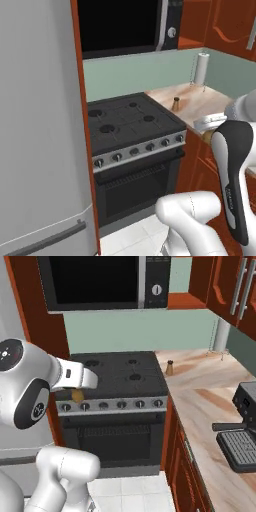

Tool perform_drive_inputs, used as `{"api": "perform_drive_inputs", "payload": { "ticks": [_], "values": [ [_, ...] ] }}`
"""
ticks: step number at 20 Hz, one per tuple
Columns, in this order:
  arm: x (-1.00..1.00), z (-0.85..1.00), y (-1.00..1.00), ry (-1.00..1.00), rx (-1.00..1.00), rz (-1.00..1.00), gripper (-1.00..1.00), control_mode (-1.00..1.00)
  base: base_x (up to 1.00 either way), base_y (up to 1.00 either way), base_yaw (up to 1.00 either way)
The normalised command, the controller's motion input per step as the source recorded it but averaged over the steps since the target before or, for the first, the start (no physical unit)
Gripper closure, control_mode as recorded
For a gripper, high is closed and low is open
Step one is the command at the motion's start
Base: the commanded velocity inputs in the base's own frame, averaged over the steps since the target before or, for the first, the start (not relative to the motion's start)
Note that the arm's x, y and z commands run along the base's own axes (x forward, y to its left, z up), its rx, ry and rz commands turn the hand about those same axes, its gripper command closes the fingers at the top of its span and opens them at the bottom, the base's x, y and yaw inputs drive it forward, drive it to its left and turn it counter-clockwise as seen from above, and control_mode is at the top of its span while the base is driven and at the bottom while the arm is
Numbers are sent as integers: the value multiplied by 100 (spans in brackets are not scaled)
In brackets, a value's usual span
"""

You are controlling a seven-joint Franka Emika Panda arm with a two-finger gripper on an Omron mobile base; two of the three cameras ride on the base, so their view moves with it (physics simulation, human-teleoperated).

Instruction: Take 2 condiments from the cabinet and move them on the counter near the stove.Make sure the condiments are lined up with each other, next to each other.

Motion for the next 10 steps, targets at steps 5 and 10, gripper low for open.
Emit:
{"api": "perform_drive_inputs", "payload": {
  "ticks": [5,10],
  "values": [
    [0,0,0,0,0,0,100,100,20,-74,22],
    [0,0,0,0,0,0,100,100,42,-37,7]
  ]
}}
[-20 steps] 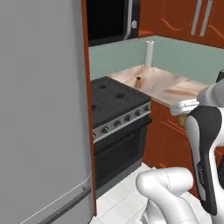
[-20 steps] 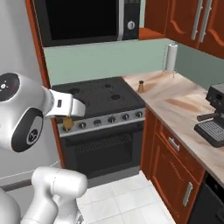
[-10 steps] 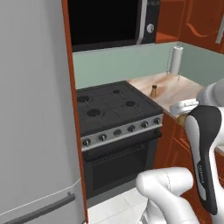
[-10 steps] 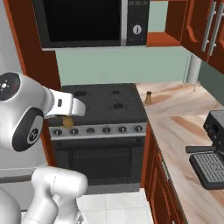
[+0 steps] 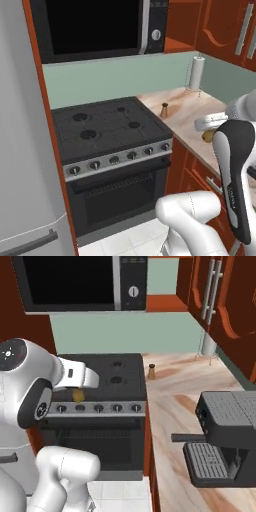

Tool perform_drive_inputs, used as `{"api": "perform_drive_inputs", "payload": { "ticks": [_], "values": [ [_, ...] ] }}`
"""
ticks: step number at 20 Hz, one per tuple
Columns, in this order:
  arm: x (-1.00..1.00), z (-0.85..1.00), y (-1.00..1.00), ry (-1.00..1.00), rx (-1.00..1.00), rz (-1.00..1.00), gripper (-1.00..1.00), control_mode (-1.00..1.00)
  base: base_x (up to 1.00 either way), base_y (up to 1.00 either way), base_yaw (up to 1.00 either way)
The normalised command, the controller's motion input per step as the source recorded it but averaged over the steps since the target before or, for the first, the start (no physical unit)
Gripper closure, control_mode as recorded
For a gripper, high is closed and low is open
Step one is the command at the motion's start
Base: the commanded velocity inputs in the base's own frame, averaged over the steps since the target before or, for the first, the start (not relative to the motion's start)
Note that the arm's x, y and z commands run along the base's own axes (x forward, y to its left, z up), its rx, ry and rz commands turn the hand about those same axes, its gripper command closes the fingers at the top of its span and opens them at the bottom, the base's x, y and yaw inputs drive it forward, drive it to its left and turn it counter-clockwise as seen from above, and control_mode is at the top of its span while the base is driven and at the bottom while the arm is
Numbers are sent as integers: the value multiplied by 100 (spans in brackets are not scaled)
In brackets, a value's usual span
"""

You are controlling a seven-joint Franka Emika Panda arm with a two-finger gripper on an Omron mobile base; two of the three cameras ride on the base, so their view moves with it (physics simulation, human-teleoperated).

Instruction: Take 2 condiments from the cabinet and move them on the counter near the stove.Make sure the condiments are lined up with each other, next to each other.

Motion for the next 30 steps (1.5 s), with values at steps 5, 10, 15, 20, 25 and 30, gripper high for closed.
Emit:
{"api": "perform_drive_inputs", "payload": {
  "ticks": [5,10,15,20,25,30],
  "values": [
    [0,0,0,0,0,0,100,100,67,-3,5],
    [0,0,0,0,0,0,100,100,66,-30,5],
    [0,0,0,0,0,0,100,100,56,-56,5],
    [0,0,0,0,0,0,100,100,77,-17,8],
    [0,0,0,0,0,0,100,100,71,-23,8],
    [0,0,0,0,0,0,100,100,73,-35,7]
  ]
}}
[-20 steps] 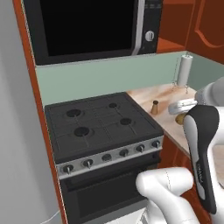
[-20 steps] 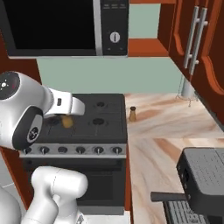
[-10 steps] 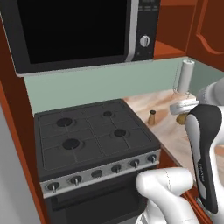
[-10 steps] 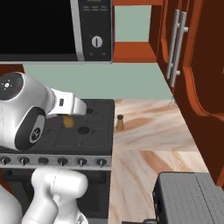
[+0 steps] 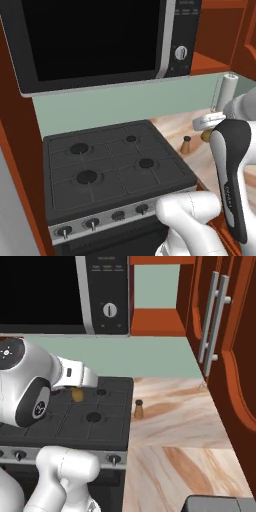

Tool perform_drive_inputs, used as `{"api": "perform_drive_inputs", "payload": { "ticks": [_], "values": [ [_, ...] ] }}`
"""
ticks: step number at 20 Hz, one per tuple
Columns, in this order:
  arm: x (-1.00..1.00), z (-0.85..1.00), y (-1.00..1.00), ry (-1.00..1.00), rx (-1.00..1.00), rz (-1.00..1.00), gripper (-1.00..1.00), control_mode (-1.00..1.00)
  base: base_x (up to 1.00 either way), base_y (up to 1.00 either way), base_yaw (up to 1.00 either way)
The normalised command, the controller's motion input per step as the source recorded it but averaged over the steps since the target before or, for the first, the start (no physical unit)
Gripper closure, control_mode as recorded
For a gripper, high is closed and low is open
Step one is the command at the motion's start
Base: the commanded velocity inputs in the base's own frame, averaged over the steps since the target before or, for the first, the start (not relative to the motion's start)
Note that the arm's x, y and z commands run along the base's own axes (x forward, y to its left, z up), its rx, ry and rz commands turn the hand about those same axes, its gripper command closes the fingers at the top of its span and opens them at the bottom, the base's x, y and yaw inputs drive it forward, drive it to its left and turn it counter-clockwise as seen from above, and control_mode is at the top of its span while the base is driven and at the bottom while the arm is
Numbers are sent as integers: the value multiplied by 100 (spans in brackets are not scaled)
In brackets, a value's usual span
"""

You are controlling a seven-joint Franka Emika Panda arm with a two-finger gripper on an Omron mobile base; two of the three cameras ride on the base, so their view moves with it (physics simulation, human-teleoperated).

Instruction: Take 2 condiments from the cabinet and move them on the counter near the stove.Make sure the condiments are lined up with each other, next to each other.

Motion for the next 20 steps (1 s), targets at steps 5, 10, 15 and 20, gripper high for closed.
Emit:
{"api": "perform_drive_inputs", "payload": {
  "ticks": [5,10,15,20],
  "values": [
    [0,0,0,0,0,0,100,100,87,-28,5],
    [0,0,0,0,0,0,100,100,86,-5,7],
    [0,0,0,0,0,0,100,100,39,-4,0],
    [4,-7,-14,4,0,-1,100,-100,1,-3,0]
  ]
}}
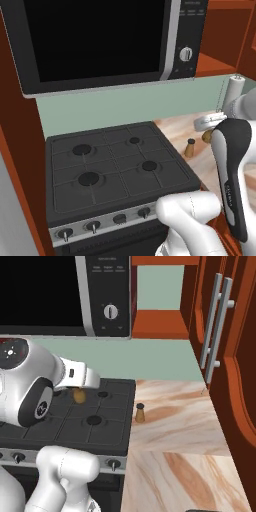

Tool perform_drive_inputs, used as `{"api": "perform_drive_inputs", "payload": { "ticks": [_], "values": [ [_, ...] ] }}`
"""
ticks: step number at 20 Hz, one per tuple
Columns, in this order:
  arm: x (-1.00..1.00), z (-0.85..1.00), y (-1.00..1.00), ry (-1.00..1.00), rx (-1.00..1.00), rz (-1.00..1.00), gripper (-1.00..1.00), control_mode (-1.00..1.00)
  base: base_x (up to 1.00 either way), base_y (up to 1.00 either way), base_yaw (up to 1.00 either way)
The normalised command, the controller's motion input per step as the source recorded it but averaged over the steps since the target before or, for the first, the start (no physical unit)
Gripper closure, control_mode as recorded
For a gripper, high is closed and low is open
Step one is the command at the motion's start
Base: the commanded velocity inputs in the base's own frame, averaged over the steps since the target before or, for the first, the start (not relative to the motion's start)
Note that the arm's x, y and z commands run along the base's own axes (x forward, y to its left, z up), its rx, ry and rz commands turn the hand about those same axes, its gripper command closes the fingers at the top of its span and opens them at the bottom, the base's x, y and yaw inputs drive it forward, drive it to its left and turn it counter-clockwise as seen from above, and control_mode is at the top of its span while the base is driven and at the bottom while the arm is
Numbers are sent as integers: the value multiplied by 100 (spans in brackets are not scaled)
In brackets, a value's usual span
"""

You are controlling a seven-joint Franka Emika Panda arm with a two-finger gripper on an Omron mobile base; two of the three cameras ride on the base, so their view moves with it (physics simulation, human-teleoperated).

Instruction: Take 2 condiments from the cabinet and move them on the counter near the stove.Make sure the condiments are lined up with each other, next to each other.

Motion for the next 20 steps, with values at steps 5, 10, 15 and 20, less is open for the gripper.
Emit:
{"api": "perform_drive_inputs", "payload": {
  "ticks": [5,10,15,20],
  "values": [
    [10,-31,-51,11,0,-6,100,-100,0,0,0],
    [32,-33,-30,7,0,-1,100,-100,0,0,0],
    [46,-53,-26,0,-1,0,100,-100,0,0,0],
    [65,-63,-34,0,-11,0,100,-100,0,0,0]
  ]
}}
